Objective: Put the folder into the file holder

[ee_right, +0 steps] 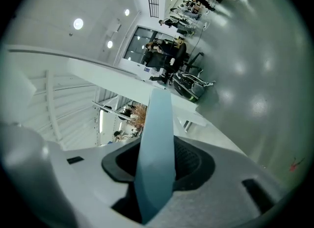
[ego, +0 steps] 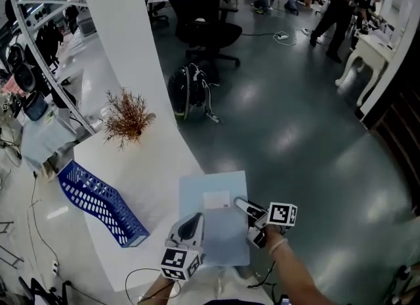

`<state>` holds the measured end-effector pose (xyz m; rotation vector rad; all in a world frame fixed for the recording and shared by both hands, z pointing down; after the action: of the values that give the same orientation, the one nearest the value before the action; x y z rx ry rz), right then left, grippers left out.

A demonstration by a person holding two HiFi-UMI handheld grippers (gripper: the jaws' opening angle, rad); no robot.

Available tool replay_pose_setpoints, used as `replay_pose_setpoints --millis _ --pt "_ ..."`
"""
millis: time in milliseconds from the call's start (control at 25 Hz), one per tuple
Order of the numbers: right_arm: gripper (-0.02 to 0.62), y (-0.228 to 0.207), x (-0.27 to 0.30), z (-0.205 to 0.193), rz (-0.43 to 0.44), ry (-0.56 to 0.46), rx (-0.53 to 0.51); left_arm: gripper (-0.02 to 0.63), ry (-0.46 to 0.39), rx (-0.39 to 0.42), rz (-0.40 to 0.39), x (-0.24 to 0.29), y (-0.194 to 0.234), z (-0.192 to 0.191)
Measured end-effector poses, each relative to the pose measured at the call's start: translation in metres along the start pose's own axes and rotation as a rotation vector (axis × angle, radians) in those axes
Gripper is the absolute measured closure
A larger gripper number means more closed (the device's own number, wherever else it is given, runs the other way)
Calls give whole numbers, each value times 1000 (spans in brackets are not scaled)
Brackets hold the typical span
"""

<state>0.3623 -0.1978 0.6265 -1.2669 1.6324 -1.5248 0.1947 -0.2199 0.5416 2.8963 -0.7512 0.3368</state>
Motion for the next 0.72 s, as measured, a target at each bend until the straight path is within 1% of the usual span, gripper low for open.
replay_pose_setpoints --millis 240,560,720 --pt "434 13 -6 2 29 -33 -38 600 -15 8 32 -13 -2 5" --pt "437 29 -20 -2 27 -76 -22 600 -29 6 88 -31 -6 10" --pt "437 42 -26 0 77 -85 -82 600 -41 2 126 -44 -11 14"
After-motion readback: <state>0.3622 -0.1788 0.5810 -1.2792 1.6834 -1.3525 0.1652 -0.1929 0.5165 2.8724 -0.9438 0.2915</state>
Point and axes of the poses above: the fingertips, and each gripper's own axes: x forward along the fingers, y to its left, z out of its top, the point moved 3 cm from there along -x, backward along the fingers, and after that the axes turned 8 degrees about x, right-handed, at the moved point
